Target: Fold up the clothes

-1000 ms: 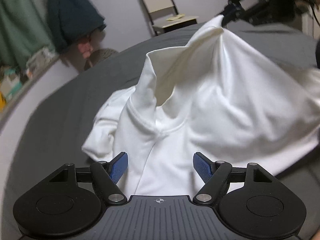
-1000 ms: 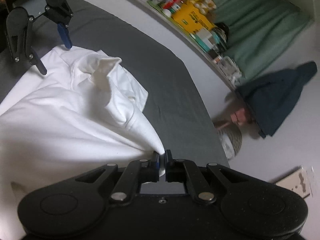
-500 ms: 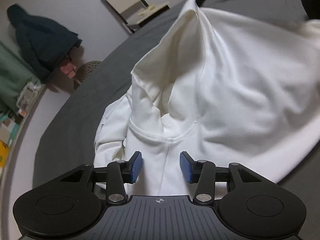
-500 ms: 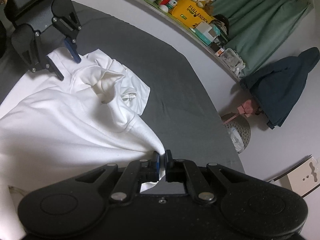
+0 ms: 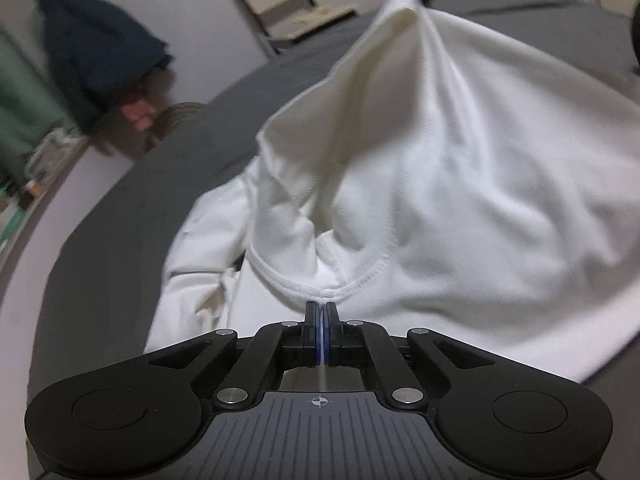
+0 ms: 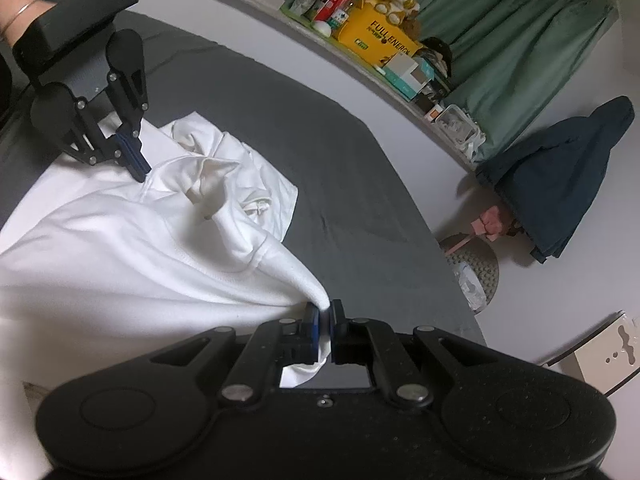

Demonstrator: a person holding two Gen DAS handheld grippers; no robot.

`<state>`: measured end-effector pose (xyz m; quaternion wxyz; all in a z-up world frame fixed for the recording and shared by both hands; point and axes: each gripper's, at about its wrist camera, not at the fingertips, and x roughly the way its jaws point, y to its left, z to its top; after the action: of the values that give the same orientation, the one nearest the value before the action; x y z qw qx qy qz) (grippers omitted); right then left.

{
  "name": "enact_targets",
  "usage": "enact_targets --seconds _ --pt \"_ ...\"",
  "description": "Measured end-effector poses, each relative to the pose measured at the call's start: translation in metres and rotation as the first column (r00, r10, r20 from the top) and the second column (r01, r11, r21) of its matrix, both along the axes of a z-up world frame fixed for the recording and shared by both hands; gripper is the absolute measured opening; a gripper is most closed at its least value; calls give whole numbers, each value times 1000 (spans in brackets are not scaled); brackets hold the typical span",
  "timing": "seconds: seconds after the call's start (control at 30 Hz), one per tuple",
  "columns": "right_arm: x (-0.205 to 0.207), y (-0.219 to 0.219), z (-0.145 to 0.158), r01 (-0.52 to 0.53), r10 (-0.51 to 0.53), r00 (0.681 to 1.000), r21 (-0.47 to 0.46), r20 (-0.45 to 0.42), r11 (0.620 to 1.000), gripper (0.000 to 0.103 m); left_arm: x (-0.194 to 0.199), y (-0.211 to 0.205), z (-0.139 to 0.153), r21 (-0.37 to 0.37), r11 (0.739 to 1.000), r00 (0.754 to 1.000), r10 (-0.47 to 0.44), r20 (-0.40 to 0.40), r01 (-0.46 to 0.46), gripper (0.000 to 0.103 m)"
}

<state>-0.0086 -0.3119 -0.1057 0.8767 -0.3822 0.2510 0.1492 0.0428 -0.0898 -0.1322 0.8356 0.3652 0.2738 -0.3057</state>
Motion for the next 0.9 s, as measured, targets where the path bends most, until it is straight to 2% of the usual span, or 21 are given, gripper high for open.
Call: enact_targets --seconds 0.17,0.23,0.3,0.43,0.5,0.57,0.63,0.77,0.9 --pt "-10 2 7 -6 6 1000 5 19 1000 5 -24 14 17 -85 995 997 50 62 -44 1" --pt "-14 4 10 -10 10 1000 5 26 1000 5 -34 24 30 -170 982 994 92 57 -81 0" --pt "-19 6 13 -17 17 999 10 34 1000 5 -40 33 38 -218 970 991 123 47 -110 0" --pt "-20 11 9 -24 24 999 8 22 1000 5 -37 42 39 -191 969 985 168 47 -156 1" --pt "-20 14 7 -27 27 1000 7 14 1000 5 -30 40 29 -152 974 985 173 20 -168 1" --pt "-19 16 4 -28 28 1000 5 5 1000 6 -25 38 19 -122 978 986 169 -10 -169 7" --pt "-15 19 1 -25 25 1000 -1 -1 1000 5 -22 34 10 -100 982 986 159 -39 -162 8" --pt "-11 21 -2 -23 23 1000 -6 -4 1000 6 -25 23 5 -54 985 986 163 18 -162 8" --pt "-11 21 -2 -24 24 1000 -4 -5 1000 6 -19 20 7 -70 987 989 147 24 -145 9"
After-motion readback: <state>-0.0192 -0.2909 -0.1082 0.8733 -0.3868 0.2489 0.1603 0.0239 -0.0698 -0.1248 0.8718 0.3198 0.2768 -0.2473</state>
